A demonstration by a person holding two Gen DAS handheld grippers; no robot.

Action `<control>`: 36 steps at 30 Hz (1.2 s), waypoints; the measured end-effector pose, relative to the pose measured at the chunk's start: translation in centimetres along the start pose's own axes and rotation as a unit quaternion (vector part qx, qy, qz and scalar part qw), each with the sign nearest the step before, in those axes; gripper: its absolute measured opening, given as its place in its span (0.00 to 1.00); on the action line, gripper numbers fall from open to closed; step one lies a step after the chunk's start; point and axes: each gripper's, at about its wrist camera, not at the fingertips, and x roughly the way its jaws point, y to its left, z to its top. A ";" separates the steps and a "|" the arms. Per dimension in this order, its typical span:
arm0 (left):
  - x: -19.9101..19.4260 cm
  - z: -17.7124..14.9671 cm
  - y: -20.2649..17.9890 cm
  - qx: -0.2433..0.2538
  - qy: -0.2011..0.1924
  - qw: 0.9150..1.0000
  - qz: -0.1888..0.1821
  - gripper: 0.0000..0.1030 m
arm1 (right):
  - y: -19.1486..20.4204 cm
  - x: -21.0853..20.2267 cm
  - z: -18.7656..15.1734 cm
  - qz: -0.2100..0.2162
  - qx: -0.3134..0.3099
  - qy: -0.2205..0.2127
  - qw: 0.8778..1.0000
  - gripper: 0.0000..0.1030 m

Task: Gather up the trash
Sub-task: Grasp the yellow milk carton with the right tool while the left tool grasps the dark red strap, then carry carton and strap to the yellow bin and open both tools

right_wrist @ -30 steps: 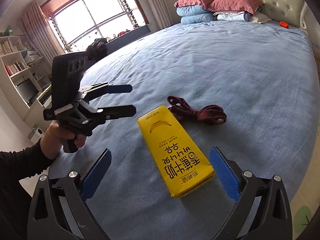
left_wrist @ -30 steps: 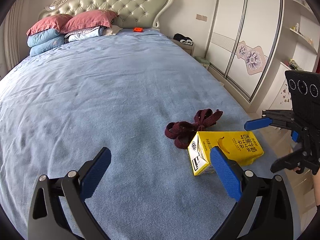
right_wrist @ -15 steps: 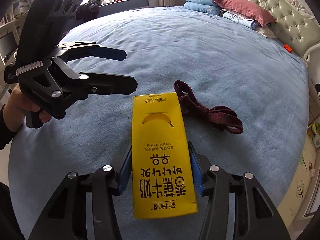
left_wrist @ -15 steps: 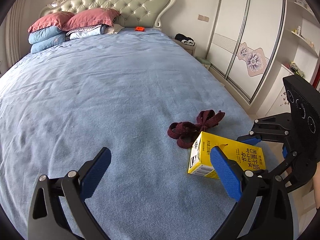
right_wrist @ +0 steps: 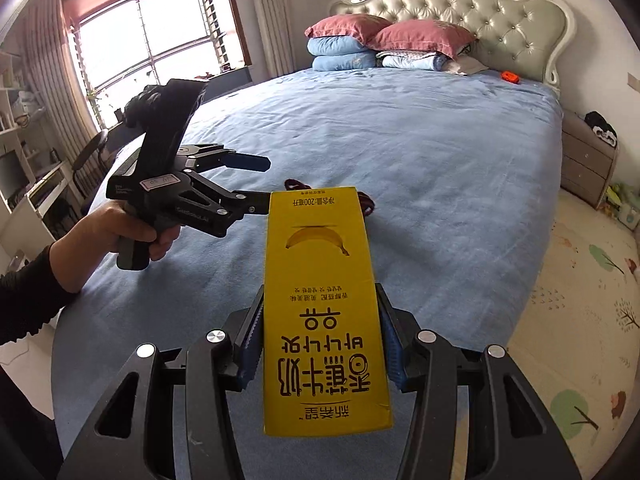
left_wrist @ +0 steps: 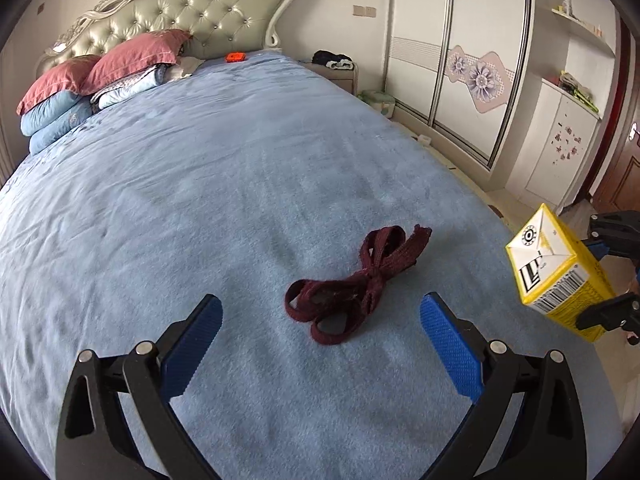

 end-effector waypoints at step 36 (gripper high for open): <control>-6.3 -6.2 -31.4 0.107 0.056 0.963 -0.241 0.27 | 2.5 -21.8 -22.6 -0.259 0.219 -0.089 0.936 0.47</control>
